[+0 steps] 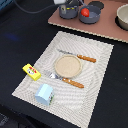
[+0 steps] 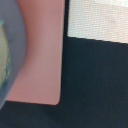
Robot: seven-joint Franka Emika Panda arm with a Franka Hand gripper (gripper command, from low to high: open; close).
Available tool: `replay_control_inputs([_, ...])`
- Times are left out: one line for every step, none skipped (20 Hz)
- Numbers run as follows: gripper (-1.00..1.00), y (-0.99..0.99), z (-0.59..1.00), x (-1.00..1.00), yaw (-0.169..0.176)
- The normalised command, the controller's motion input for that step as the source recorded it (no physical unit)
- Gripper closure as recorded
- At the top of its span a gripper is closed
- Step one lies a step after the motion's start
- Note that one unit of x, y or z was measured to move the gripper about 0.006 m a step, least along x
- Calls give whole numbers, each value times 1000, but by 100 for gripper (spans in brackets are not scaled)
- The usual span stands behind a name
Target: Interact with the objects in diverse but meaningful ways.
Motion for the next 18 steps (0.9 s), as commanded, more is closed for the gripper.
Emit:
replay_control_inputs([-100,-869,0,140,-42])
replay_control_inputs([-100,-871,0,134,-43])
replay_control_inputs([-100,-857,0,51,-56])
replay_control_inputs([-100,-777,-29,0,-68])
replay_control_inputs([-100,-726,-71,20,-72])
replay_control_inputs([-100,-760,-89,0,-79])
replay_control_inputs([-100,-760,-97,0,-84])
replay_control_inputs([-100,-831,-63,0,-81])
replay_control_inputs([-100,-869,-103,0,-83])
replay_control_inputs([-100,-871,-100,0,-83])
replay_control_inputs([-100,-889,-114,34,-74])
replay_control_inputs([-100,-894,-134,14,-75])
replay_control_inputs([-100,-891,-146,0,-81])
replay_control_inputs([-100,-894,-137,29,-78])
replay_control_inputs([-100,-909,-111,117,-70])
replay_control_inputs([-100,-903,-109,129,-70])
replay_control_inputs([-100,-886,-97,154,-64])
replay_control_inputs([-100,-843,-74,229,-45])
